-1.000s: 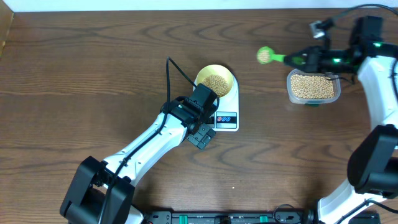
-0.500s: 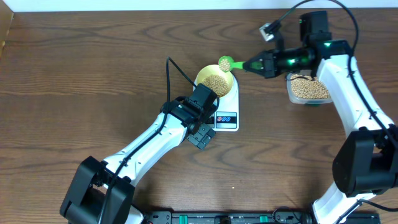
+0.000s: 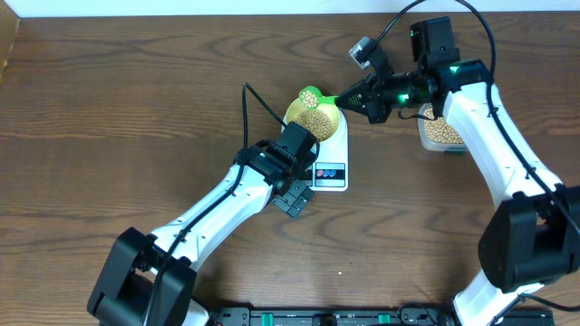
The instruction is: Scoop item into bowl and weigh 50g on scale
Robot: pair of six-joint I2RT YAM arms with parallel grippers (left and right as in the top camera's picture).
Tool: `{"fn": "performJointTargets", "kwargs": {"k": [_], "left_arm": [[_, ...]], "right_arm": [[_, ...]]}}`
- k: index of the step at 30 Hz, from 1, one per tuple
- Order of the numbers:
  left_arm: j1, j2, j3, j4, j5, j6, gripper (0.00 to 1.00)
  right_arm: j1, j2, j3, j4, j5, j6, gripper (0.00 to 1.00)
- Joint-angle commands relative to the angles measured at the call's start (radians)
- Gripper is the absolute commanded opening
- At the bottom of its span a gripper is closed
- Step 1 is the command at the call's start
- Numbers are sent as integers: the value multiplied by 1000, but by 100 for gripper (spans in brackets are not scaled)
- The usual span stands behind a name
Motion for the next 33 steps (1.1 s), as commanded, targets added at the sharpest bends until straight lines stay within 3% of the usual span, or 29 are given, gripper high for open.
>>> {"fn": "performJointTargets", "kwargs": {"k": [1, 20, 33], "left_arm": [[5, -11, -5, -3, -12, 5, 98], [5, -11, -5, -3, -12, 5, 98], [5, -11, -5, -3, -12, 5, 98]], "right_arm": [[14, -74, 22, -1, 60, -116, 1], [94, -120, 21, 0, 325, -356, 1], [103, -120, 21, 4, 325, -424, 1]]}}
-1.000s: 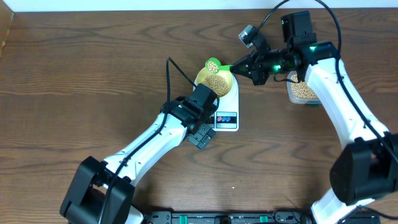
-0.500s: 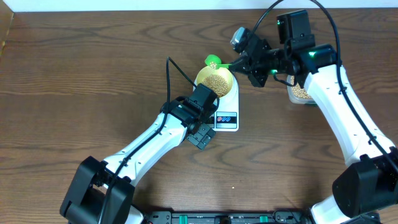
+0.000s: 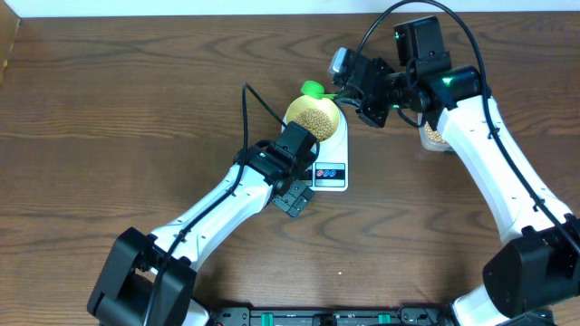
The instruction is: Scoop item into bowl and weigh 50g on scale
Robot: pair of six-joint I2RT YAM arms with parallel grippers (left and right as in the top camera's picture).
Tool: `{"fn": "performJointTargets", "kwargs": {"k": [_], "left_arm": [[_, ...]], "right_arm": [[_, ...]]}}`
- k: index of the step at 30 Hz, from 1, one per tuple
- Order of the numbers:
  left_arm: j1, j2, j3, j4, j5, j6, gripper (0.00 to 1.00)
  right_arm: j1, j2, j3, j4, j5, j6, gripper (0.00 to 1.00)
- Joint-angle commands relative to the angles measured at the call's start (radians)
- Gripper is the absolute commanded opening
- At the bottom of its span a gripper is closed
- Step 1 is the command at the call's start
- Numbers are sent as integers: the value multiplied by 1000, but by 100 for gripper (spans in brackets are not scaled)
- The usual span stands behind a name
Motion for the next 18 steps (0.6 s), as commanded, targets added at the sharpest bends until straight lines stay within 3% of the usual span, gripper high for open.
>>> {"fn": "performJointTargets", "kwargs": {"k": [1, 10, 18], "left_arm": [[5, -11, -5, -3, -12, 5, 98], [5, -11, -5, -3, -12, 5, 98], [5, -11, -5, -3, -12, 5, 98]], "right_arm": [[5, -15, 21, 5, 0, -26, 1], [3, -15, 21, 11, 0, -23, 1], [-67, -15, 21, 130, -3, 299, 1]]}}
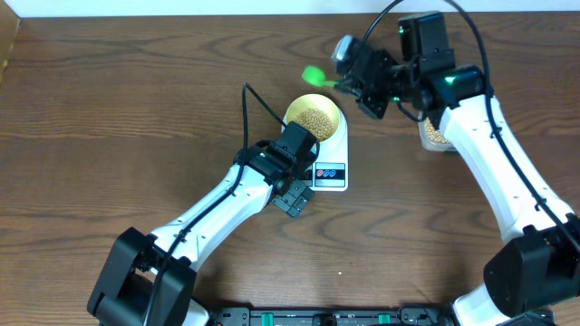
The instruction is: Scoop item into bowl and weigh 50g on scale
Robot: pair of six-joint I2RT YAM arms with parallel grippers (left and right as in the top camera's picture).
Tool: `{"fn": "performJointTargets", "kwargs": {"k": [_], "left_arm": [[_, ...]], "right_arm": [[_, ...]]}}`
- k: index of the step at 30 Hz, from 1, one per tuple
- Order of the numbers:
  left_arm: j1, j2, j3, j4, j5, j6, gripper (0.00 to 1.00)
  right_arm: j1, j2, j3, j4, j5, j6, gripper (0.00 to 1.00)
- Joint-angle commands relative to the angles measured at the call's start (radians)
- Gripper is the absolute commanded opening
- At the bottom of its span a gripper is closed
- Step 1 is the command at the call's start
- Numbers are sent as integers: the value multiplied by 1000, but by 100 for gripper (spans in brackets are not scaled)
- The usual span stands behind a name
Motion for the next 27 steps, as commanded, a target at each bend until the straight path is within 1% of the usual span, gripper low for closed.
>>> {"fn": "performJointTargets", "kwargs": {"k": [1, 4, 6, 13, 16, 17, 18, 20, 21, 22, 23, 24, 25, 27], "left_arm": [[5, -11, -5, -2, -12, 5, 98], [5, -11, -5, -2, -12, 5, 98], [5, -11, -5, -2, -12, 5, 98], [5, -11, -5, 7, -13, 5, 98], [5, -11, -5, 103, -14, 6, 98], [5, -11, -5, 130, -47, 5, 98], [5, -11, -5, 139, -115, 6, 98], [13, -12, -3, 196, -401, 5, 98], [22, -12, -3, 240, -510, 6, 98], [34, -12, -3, 295, -582, 11, 98], [51, -12, -2, 350, -605, 23, 98], [71, -13, 3, 396, -595, 35, 98], [93, -13, 9, 433, -571, 35, 98], [152, -13, 21, 496, -464, 35, 98]], "right_arm": [[-57, -15, 21, 35, -11, 209, 1], [-112, -15, 21, 69, -14, 329, 1], [-153, -15, 21, 76, -13, 374, 1], [-251, -15, 21, 83, -11, 376, 1], [-277, -15, 21, 89, 23, 377, 1], [-284, -15, 21, 90, 45, 377, 1], [-291, -15, 21, 91, 74, 385, 1], [-301, -15, 21, 96, 158, 428, 1], [-306, -15, 21, 99, 199, 448, 1], [-312, -15, 21, 103, 242, 468, 1], [-320, -14, 21, 108, 290, 492, 1], [-325, -14, 21, 113, 322, 509, 1], [-332, -14, 21, 118, 354, 526, 1], [-349, -14, 21, 134, 418, 566, 1]]}}
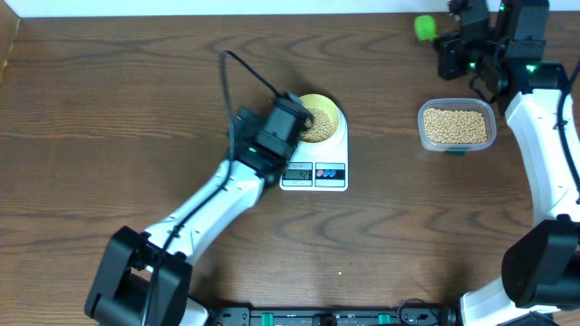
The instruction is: Scoop item into bowl and weigh 50g on scale
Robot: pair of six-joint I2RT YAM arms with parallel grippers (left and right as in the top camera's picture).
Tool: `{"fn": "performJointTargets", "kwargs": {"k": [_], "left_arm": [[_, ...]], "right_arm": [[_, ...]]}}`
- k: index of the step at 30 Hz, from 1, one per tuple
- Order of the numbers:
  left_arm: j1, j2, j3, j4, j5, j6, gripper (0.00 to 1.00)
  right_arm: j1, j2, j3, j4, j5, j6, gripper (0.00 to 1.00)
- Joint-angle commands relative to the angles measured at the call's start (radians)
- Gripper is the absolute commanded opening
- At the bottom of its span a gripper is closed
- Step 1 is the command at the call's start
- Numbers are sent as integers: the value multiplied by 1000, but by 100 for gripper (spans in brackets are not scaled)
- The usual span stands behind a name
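A yellow bowl (326,116) holding beans sits on the white scale (333,154), whose display (299,174) is lit but unreadable. My left gripper (305,120) reaches over the bowl's left rim. Its fingers are hidden under the wrist, so I cannot tell whether they are open or shut. My right gripper (450,43) is at the table's back right, shut on the handle of the green scoop (423,27). The scoop head points left, and its contents cannot be made out.
A clear container of beans (456,127) stands right of the scale, below the right gripper. A black cable (237,77) loops behind the left wrist. The table's back edge (227,15) runs just behind the scoop.
My right gripper has moved with the scoop from just behind the bowl to the back right, beyond the bean container. My left gripper has moved from the scale's front left corner to the bowl's left rim.
The scoop was first over the bowl with beans at its mouth. It then lay at the bowl's back rim, then higher and behind the bowl. Now it is far right. The left arm stayed by the scale's front until now, when it is at the bowl.
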Motion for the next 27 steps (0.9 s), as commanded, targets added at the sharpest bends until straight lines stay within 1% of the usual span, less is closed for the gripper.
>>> {"fn": "performJointTargets", "kwargs": {"k": [1, 3, 6, 10, 13, 16, 20, 24, 27], "left_arm": [[97, -13, 30, 53, 30, 16, 98], [171, -13, 34, 97, 173, 11, 98], [269, -13, 34, 148, 302, -6, 98], [377, -13, 34, 184, 353, -48, 98], [430, -13, 34, 190, 401, -51, 98], [452, -13, 34, 189, 465, -51, 98], [442, -13, 34, 165, 563, -51, 98], [418, -12, 34, 105, 658, -51, 98], [378, -13, 34, 27, 683, -50, 98]], "right_arm": [[-30, -14, 21, 21, 169, 108, 1], [-44, -14, 21, 35, 188, 125, 1], [-61, -14, 21, 57, 188, 125, 1], [-72, -14, 20, 76, 189, 124, 1], [-73, -14, 20, 90, 188, 124, 1], [-73, -14, 20, 95, 188, 157, 1], [-76, -14, 20, 36, 189, 177, 1], [-90, -14, 20, -64, 188, 177, 1], [-106, -14, 20, -123, 188, 176, 1]]}}
